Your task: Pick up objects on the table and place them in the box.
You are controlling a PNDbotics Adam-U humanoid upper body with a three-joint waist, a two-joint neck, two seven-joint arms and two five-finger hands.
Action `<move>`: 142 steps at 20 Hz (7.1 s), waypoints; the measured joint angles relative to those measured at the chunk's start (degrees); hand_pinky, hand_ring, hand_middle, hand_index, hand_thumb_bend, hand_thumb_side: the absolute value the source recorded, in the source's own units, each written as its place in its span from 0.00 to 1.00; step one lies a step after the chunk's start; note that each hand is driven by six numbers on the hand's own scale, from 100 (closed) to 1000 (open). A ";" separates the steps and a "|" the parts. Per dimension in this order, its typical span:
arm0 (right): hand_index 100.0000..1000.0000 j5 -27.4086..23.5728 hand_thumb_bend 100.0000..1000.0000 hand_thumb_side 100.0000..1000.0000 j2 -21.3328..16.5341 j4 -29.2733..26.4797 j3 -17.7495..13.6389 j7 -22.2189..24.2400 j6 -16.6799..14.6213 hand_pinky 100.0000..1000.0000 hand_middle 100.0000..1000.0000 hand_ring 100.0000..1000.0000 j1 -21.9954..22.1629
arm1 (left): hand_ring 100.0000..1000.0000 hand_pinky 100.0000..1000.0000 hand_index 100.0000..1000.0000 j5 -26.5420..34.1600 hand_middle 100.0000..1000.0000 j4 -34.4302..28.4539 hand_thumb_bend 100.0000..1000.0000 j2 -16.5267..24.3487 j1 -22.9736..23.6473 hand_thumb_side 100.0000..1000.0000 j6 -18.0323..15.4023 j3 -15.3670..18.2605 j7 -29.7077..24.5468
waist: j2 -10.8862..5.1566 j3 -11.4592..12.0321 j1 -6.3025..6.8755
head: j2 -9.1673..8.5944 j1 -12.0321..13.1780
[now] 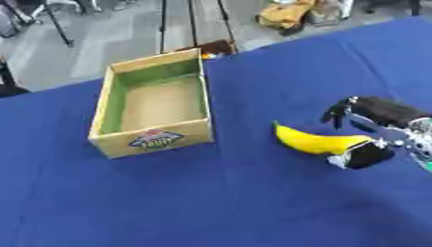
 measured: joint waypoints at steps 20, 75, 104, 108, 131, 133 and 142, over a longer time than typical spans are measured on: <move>0.84 0.01 0.50 0.41 0.00 -0.01 -0.06 -0.77 0.75 0.68 0.69 0.95 0.25 | 0.71 0.30 0.87 0.00 0.82 0.00 0.05 0.00 0.00 0.98 0.00 0.00 -0.01 | 0.00 -0.14 0.00 | -0.19 -0.08; 0.74 -1.15 0.27 0.36 2.96 5.77 1.75 -5.01 3.05 0.63 0.47 0.89 0.37 | 0.71 0.29 0.87 0.24 0.82 0.00 0.04 0.00 -0.12 0.98 -0.14 -0.02 -0.69 | 0.07 0.60 0.23 | -0.74 -1.81; 0.69 -1.56 0.01 0.38 2.96 6.68 3.04 -5.60 2.83 0.61 0.39 0.86 -1.85 | 0.71 0.29 0.87 0.26 0.82 0.00 0.04 0.00 -0.04 0.98 -0.13 -0.02 -0.91 | 0.07 0.80 0.22 | -0.75 -1.82; 0.69 -1.55 0.00 0.39 2.96 6.67 3.16 -5.75 2.88 0.61 0.39 0.86 -2.12 | 0.71 0.29 0.87 0.26 0.82 0.00 0.04 0.00 -0.04 0.98 -0.13 -0.02 -0.92 | 0.07 0.80 0.22 | -0.75 -1.82; 0.69 1.98 0.00 0.57 2.47 6.53 5.97 1.24 2.13 0.59 0.59 0.82 -10.44 | 0.71 0.29 0.87 0.29 0.82 0.00 0.05 0.01 -0.05 0.97 -0.04 -0.04 -1.07 | -0.12 0.93 -0.49 | -0.75 -1.81; 0.69 2.72 0.00 0.60 2.43 6.56 6.55 2.57 2.03 0.58 0.63 0.82 -11.78 | 0.71 0.29 0.87 0.30 0.82 0.00 0.05 0.01 -0.05 0.97 -0.05 -0.04 -1.10 | -0.25 0.95 -0.57 | -0.74 -1.81; 0.69 6.80 0.00 0.63 2.43 6.95 9.41 9.03 0.50 0.58 0.70 0.80 -18.34 | 0.72 0.29 0.87 0.46 0.82 0.00 0.05 0.08 -0.05 0.97 -0.07 -0.12 -1.42 | -0.53 1.29 -1.24 | -0.70 -1.96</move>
